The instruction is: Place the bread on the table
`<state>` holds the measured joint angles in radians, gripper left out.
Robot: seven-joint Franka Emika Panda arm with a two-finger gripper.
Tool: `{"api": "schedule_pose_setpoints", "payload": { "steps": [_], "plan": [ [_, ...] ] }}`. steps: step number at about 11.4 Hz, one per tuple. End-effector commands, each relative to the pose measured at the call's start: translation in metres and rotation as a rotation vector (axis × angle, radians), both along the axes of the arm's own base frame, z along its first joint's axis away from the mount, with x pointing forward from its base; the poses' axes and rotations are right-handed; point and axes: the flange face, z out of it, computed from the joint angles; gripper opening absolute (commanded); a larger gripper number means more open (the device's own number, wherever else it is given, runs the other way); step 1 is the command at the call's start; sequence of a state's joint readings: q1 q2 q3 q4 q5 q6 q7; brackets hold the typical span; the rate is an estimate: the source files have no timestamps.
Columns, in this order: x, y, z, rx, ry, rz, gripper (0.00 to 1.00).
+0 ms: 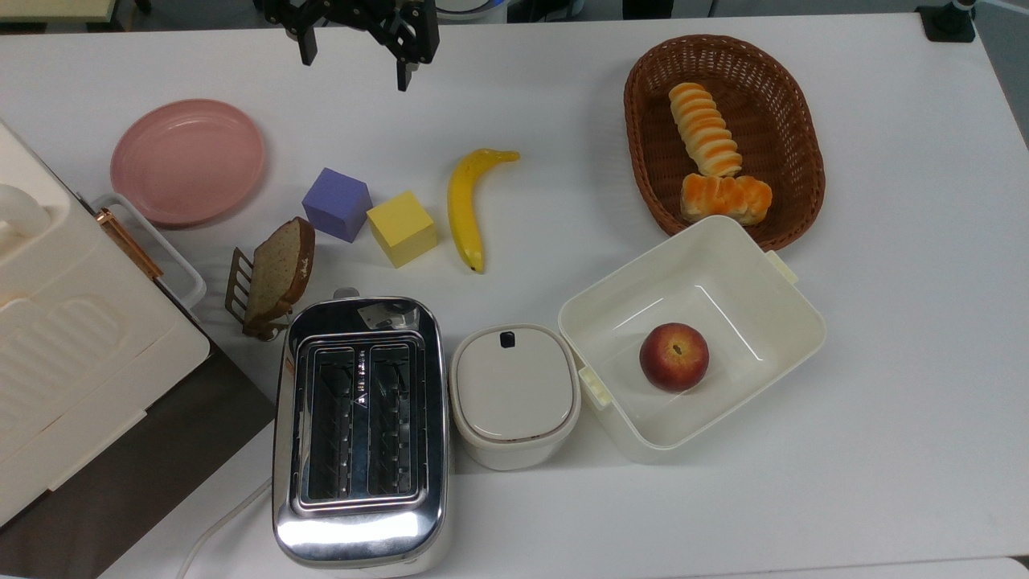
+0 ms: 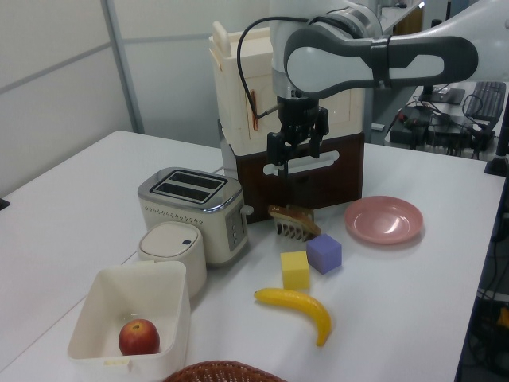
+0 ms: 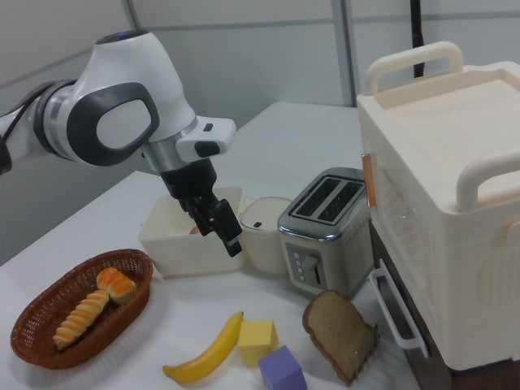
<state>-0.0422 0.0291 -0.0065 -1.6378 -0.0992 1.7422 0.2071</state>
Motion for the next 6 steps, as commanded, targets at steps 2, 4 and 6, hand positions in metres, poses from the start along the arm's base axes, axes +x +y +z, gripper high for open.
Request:
{"api": "schedule_pose_setpoints", "payload": {
  "steps": [2, 4, 6],
  "plan": [
    [-0.0066, -0.0088, 0.0042, 0.066, 0.031, 0.111, 1.0],
    [-0.0065, -0.0082, 0.0049, 0.062, 0.031, 0.12, 1.0],
    [-0.0066, -0.0067, 0.0084, 0.06, 0.016, 0.112, 1.0]
  ]
}}
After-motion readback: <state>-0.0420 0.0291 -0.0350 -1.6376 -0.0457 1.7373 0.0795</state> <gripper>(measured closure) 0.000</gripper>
